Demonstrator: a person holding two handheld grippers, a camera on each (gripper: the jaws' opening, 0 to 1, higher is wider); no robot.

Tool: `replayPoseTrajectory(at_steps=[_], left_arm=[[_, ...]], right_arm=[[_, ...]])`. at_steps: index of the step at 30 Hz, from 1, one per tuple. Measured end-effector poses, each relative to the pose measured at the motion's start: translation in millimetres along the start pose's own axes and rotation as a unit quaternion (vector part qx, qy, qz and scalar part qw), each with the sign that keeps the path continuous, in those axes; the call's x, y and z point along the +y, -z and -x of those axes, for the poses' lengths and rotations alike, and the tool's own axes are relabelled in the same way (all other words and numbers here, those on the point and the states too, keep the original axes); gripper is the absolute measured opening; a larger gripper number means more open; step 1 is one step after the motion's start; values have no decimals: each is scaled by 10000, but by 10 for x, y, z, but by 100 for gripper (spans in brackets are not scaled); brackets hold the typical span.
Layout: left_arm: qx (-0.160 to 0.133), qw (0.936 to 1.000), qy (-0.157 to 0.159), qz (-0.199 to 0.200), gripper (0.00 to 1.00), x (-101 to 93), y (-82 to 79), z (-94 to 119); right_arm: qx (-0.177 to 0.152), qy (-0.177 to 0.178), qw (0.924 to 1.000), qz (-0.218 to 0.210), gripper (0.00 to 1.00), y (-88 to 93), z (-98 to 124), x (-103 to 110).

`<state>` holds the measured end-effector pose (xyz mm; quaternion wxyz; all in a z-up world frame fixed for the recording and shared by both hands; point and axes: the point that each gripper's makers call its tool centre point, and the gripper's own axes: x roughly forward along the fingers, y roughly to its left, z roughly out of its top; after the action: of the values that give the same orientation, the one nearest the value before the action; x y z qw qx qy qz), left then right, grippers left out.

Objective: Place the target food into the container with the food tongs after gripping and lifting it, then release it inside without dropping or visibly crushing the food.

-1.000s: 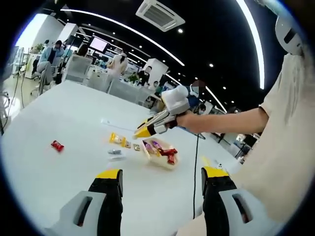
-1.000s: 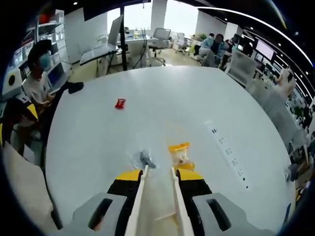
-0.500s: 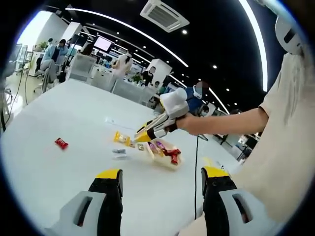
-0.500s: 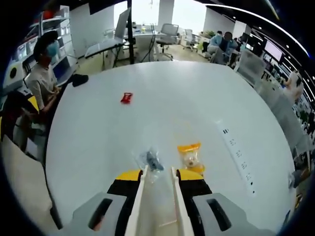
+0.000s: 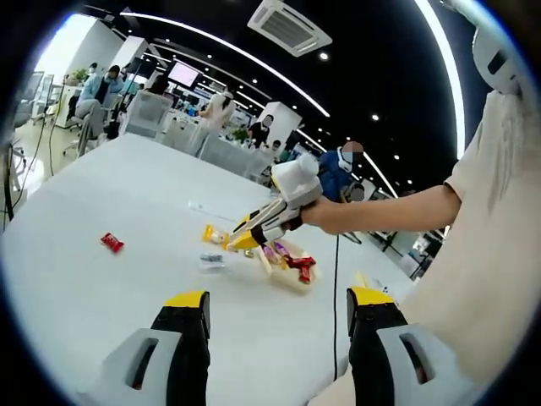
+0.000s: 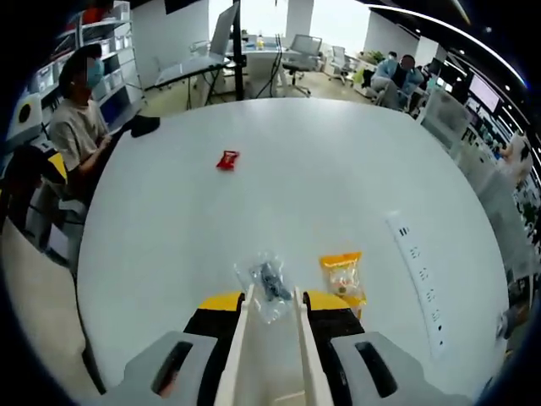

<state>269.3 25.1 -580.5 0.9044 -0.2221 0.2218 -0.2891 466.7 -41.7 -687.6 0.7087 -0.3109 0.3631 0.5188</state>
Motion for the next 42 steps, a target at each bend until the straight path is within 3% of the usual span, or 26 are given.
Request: replayPoseTrajectory(at_steps=[42], left_arm=[[35, 9993, -273, 248, 66, 151, 97, 79]], right_arm=[[473, -407, 9952, 759, 28, 75, -310, 122]])
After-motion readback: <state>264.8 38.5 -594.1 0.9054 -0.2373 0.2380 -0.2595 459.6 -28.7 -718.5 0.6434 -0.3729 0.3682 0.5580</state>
